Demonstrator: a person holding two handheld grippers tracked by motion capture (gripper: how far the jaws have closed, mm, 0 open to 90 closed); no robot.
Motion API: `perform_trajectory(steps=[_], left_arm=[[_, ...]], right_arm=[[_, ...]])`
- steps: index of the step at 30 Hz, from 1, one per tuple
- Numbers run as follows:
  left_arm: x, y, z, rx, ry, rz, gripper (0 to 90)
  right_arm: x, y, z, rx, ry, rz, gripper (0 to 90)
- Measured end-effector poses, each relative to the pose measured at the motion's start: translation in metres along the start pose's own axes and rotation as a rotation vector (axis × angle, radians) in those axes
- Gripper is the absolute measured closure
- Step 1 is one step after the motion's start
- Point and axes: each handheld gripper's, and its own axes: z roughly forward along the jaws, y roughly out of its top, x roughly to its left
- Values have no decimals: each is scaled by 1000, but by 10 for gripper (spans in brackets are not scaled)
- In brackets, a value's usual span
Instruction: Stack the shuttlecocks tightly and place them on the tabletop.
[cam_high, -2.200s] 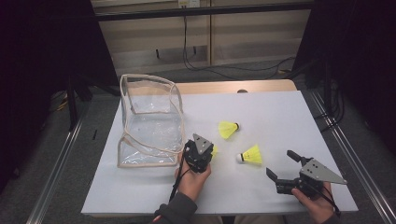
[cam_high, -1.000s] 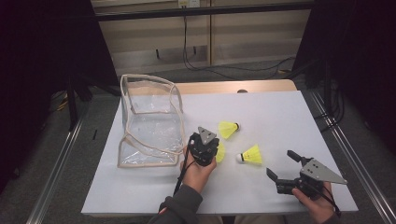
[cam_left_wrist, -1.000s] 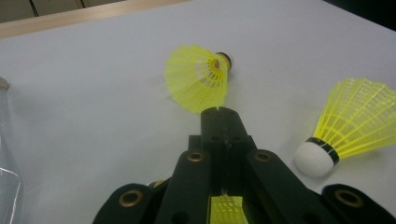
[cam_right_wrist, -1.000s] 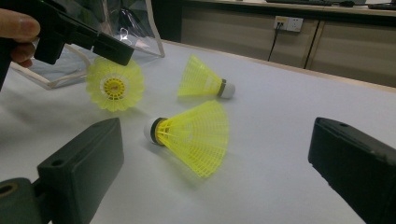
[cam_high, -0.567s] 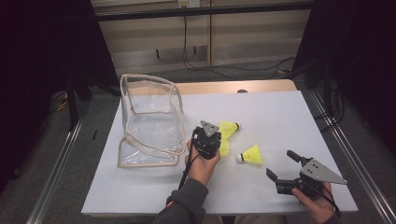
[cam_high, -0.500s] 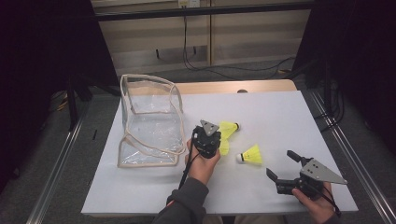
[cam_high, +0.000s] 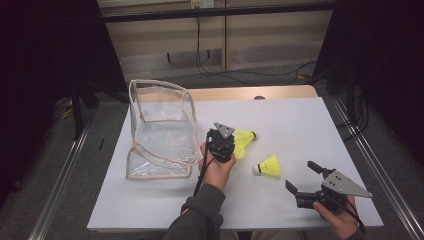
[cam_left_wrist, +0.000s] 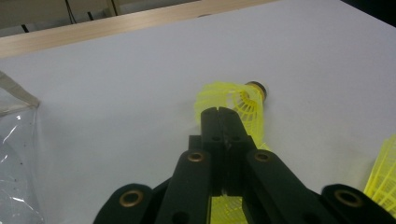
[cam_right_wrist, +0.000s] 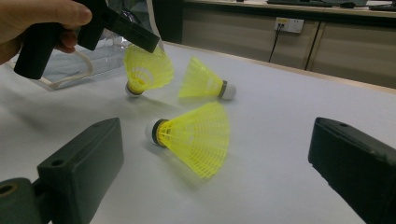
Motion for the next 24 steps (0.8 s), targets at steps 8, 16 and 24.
perform_trajectory(steps=[8,16,24], left_arm=[[7,3,3,4,34,-1,900],[6,7,9,-10,64,-7,900],[11,7,13,-20,120,-3,900]], right_arm=[[0,0,0,1,2,-1,29],[1,0,0,0,7,-4,29],[0,-1,0,-1,8,-1,29]])
